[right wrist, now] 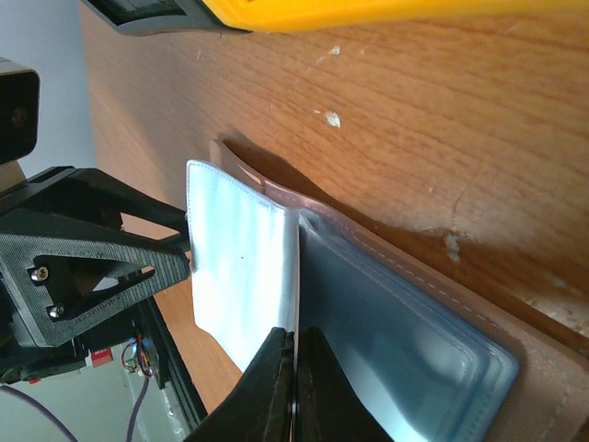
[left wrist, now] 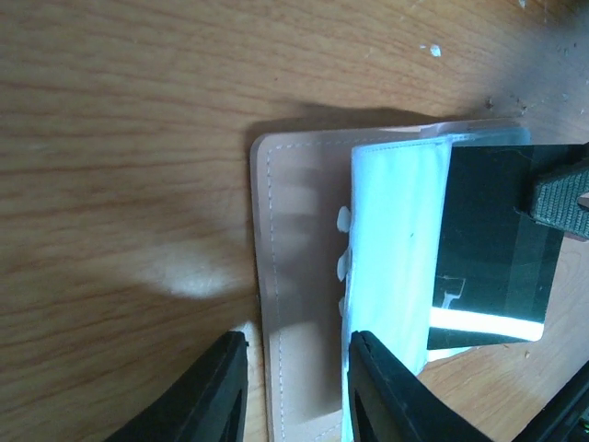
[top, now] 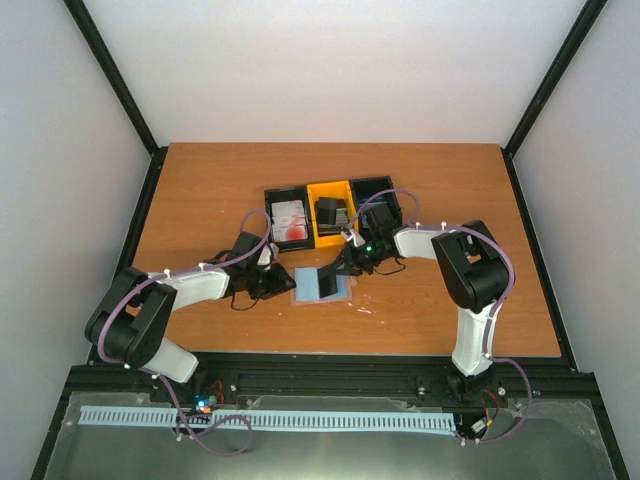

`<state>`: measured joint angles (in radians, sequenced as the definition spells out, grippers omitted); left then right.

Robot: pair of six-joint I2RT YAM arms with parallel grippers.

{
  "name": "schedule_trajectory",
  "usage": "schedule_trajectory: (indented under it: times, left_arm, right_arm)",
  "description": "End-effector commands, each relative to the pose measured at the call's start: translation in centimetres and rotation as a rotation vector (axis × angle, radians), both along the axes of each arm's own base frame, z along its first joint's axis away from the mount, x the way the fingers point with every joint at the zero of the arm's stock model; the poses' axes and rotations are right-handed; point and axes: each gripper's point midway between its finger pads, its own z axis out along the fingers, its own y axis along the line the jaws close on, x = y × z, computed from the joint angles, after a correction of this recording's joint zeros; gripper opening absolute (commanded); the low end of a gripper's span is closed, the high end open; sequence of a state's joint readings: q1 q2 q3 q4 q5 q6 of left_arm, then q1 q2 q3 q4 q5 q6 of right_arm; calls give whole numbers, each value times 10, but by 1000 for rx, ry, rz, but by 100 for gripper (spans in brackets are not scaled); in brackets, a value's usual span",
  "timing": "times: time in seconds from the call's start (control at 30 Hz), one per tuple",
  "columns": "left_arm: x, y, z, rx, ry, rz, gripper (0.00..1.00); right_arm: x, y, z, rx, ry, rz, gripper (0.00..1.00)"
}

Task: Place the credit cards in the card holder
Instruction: Insert the credit card into the card holder.

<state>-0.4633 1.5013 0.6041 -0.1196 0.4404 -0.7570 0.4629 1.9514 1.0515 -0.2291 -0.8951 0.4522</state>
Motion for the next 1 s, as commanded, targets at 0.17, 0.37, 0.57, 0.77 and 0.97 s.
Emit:
schedule_trajectory:
  times: [0.17,0.37,0.57,0.77,0.97]
  left_arm:
    - [1,-5,4,1,-37,-7,29]
    - [-1,-6,1,19,-32,-11,23]
    - [-2,8,-6,88,-10,51,18]
    - [-6,20,-13,144,21,90,16]
    - [-6,18,-12,133,16,80,16]
  right_arm:
    - [2,9,3,-8,-34,-30,4]
    - [0,17,9,30,-32,-32,4]
    - [1,22,18,66,-28,-48,3]
    - [6,20,17,42,-33,-77,3]
    - [4,15,-2,-22,-14,-95,3]
